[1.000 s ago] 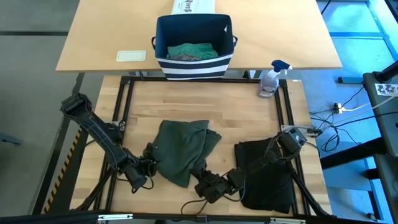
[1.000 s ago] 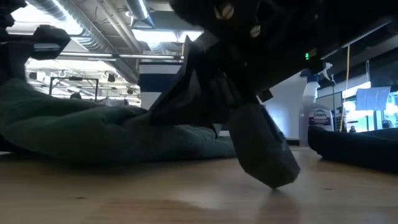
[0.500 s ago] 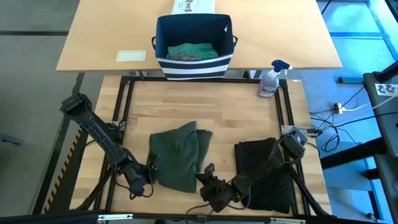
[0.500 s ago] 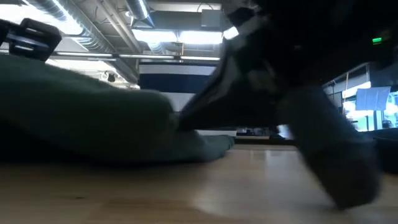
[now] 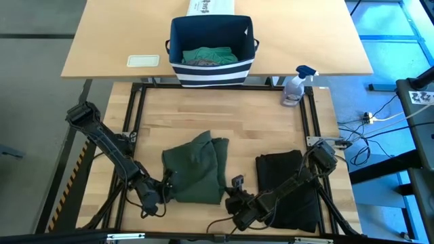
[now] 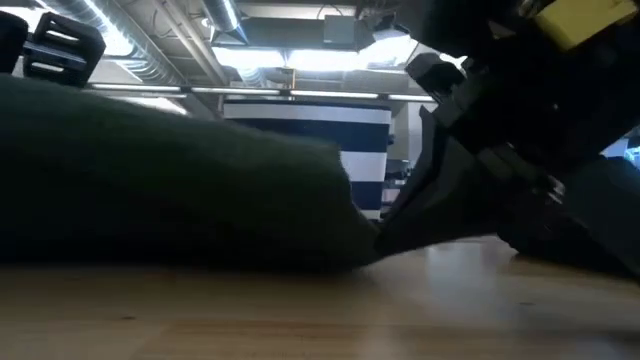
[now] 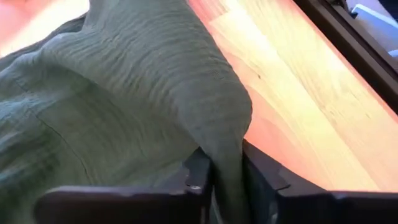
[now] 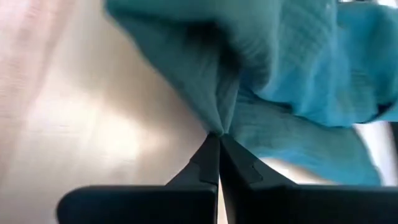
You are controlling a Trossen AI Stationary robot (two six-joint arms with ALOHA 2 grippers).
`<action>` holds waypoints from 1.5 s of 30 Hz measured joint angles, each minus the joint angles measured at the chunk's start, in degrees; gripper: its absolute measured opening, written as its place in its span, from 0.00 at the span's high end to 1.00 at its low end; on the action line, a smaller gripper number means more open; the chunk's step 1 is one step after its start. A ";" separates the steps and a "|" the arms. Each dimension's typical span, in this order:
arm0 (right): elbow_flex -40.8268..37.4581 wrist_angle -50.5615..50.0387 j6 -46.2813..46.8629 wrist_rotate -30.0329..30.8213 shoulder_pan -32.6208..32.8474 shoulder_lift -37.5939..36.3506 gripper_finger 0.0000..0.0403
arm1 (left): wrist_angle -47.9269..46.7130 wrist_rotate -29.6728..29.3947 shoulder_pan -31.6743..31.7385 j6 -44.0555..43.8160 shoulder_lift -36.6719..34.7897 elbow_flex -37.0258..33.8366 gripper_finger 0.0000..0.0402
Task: Fold Laundry from Bin
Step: Stack the folded green polo shirt on top of the folded black shirt
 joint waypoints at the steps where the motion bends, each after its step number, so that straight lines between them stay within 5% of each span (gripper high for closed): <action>1: -0.01 0.28 0.00 -0.76 0.00 -0.13 0.99 | 0.20 0.21 0.17 0.01 0.00 0.00 0.82; 11: -0.15 1.09 0.24 -2.23 0.02 -3.15 0.74 | 4.90 6.29 2.93 0.17 0.00 0.00 0.58; 19: -0.11 3.35 0.29 -4.81 0.04 -5.94 0.55 | -4.57 3.50 -0.72 -2.93 0.00 0.00 0.54; 31: -0.04 12.38 -17.73 -15.58 0.00 -5.28 0.47 | -13.29 -5.66 -16.29 -9.08 0.98 0.00 0.55; 39: -0.04 12.46 -26.38 -15.87 -0.39 -2.28 0.43 | -14.66 -11.51 -18.65 -3.56 2.29 0.02 0.56; 45: -0.04 10.46 -33.15 -9.70 -0.24 -1.47 0.40 | -16.84 -11.26 -18.84 1.87 5.46 0.02 0.56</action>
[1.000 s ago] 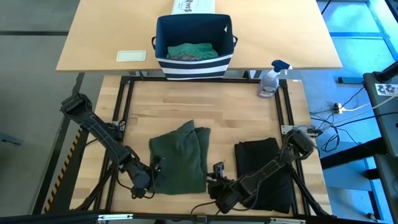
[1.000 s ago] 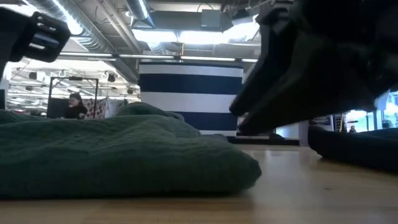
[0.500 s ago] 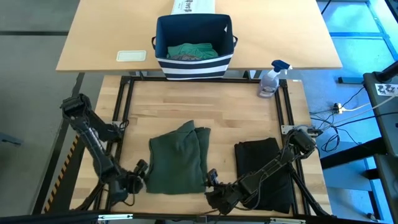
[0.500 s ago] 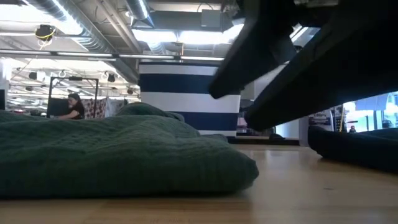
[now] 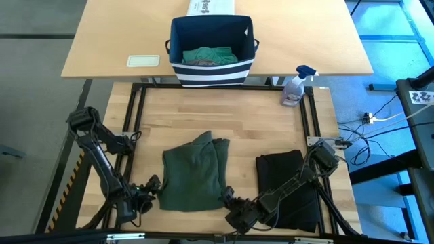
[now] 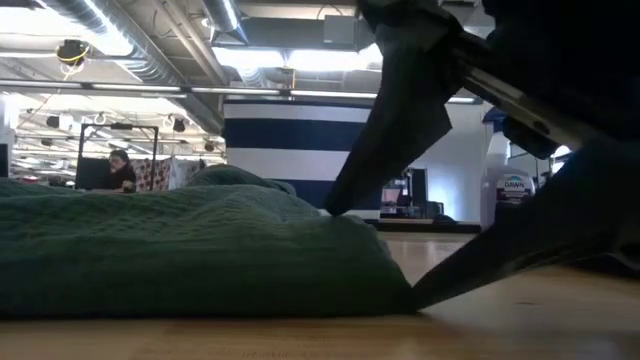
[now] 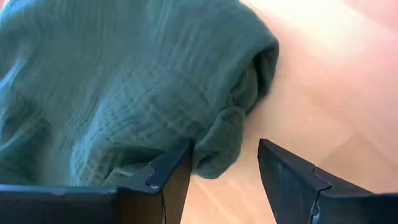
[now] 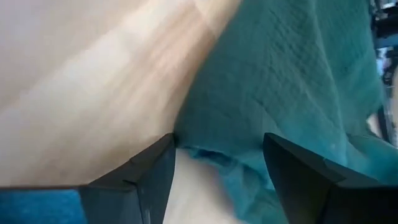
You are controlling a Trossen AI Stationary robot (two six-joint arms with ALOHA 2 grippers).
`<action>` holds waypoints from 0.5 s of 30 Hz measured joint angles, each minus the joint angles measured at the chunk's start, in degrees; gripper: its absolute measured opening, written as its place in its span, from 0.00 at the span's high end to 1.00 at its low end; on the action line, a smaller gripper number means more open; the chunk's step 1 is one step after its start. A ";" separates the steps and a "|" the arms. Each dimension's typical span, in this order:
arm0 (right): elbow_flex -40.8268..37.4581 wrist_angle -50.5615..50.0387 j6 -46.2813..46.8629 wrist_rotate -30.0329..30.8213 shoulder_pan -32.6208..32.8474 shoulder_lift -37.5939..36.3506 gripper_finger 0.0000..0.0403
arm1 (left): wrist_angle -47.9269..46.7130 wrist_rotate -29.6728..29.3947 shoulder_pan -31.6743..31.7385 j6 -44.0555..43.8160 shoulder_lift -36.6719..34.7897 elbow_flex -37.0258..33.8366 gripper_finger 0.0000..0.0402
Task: Fold Laundry from Bin
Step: Stack the folded green polo shirt on top of the folded black shirt
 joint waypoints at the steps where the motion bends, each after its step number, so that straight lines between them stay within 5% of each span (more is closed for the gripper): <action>1: 0.02 -0.53 -0.49 0.89 0.00 0.01 0.39 | -0.37 -0.73 -0.24 0.38 0.24 0.00 0.56; 7: 0.00 -3.82 -3.94 5.40 -0.11 0.04 0.39 | -5.04 -8.81 -2.61 0.79 0.31 1.57 0.56; 15: 0.00 -3.20 -9.73 6.86 -0.17 0.05 0.39 | -4.64 -9.51 -2.54 4.17 0.31 3.45 0.56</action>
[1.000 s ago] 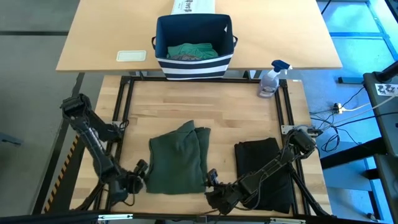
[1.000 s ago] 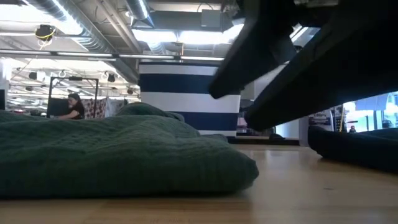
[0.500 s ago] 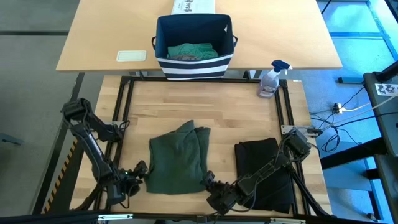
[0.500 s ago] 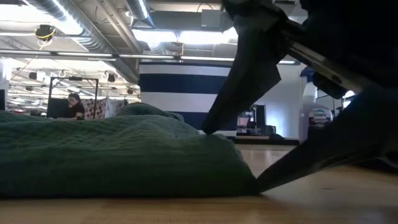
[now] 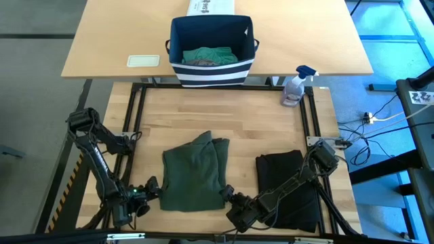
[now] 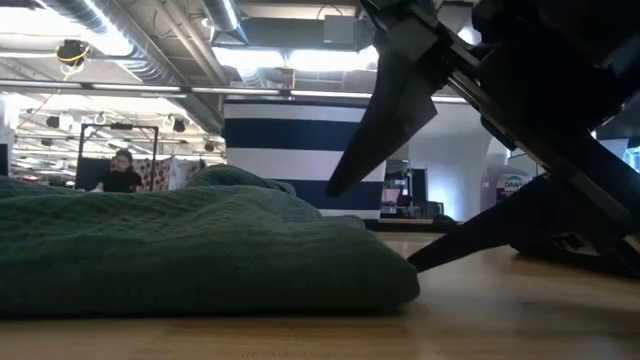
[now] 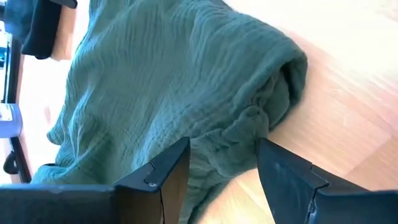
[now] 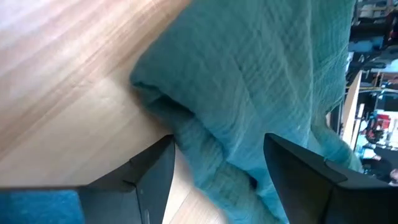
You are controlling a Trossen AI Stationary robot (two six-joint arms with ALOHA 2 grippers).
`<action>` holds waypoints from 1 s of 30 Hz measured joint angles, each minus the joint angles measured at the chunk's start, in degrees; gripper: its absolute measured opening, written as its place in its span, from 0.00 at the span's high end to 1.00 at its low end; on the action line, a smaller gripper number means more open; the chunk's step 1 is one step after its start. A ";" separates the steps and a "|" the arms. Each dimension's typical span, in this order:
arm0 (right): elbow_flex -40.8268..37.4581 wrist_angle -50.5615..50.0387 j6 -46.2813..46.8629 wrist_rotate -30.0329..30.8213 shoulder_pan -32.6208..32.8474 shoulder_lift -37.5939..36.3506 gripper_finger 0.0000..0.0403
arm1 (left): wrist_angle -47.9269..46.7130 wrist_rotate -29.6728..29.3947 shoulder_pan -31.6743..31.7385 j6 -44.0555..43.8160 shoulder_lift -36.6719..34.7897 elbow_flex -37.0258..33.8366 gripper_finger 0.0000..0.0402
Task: Fold Laundry from Bin
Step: Stack the folded green polo shirt on top of the folded black shirt
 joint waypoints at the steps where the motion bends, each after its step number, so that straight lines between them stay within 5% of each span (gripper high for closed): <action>1: 0.00 0.46 -0.62 -0.01 0.00 0.01 0.39 | -0.07 0.00 0.00 0.23 0.02 0.00 0.56; 12: 0.11 2.32 -5.77 -1.99 0.11 1.52 0.39 | 1.58 1.99 0.10 2.23 5.06 -0.02 0.56; 30: 0.09 15.45 -16.93 -3.11 -2.91 3.48 0.39 | 3.74 -8.33 2.29 6.93 5.88 -0.02 0.56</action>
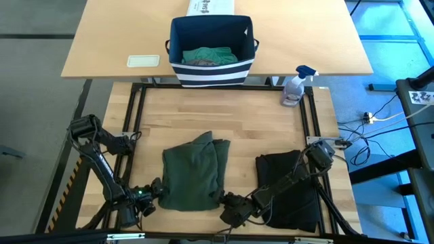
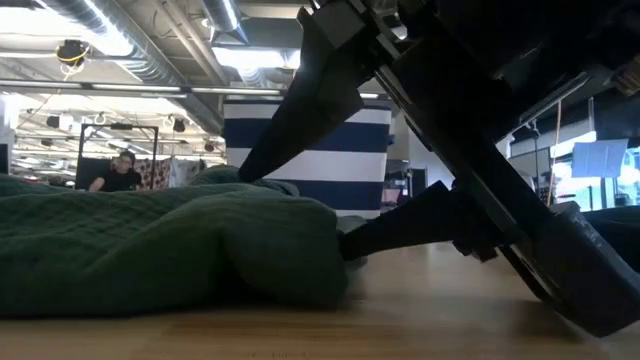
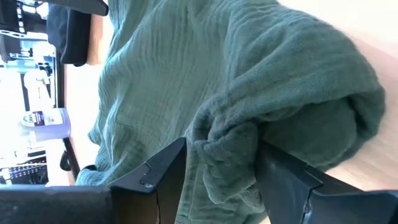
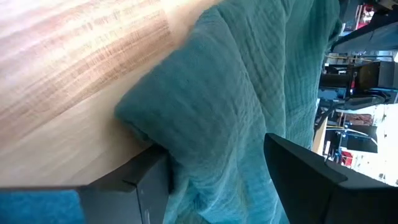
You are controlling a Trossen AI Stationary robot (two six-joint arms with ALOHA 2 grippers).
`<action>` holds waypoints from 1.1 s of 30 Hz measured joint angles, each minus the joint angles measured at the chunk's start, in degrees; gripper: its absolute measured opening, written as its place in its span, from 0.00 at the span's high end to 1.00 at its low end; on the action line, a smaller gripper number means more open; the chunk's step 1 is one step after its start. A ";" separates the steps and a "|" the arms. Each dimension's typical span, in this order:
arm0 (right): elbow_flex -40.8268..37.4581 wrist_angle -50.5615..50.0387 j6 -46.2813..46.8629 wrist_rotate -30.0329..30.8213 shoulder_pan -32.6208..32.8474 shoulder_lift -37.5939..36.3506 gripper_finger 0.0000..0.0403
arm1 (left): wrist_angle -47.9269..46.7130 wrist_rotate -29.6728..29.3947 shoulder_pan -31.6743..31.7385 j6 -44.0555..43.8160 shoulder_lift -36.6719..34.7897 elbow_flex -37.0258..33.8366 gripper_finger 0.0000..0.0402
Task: Fold Laundry from Bin
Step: Stack the folded green polo shirt on top of the folded black shirt
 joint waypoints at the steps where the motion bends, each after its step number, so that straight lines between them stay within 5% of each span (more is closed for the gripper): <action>1: 0.00 0.02 0.00 -0.06 -0.18 0.00 0.39 | 0.00 0.00 -0.02 -0.29 0.00 0.00 0.56; 6: -0.02 0.00 1.20 -0.44 -0.12 0.00 0.49 | 0.00 1.17 -0.15 -1.28 0.00 0.00 0.56; 15: -0.02 0.08 10.18 -0.55 -0.08 -0.13 0.96 | 0.00 1.45 -0.16 -1.56 0.00 0.00 0.56; 26: 3.43 1.01 36.02 -0.35 -0.02 0.13 0.98 | -10.08 -1.78 -0.17 -3.24 -0.04 5.84 0.56; 33: 6.12 0.22 43.36 0.59 -0.06 0.02 0.98 | -23.25 1.73 -0.17 -17.69 -0.07 14.92 0.56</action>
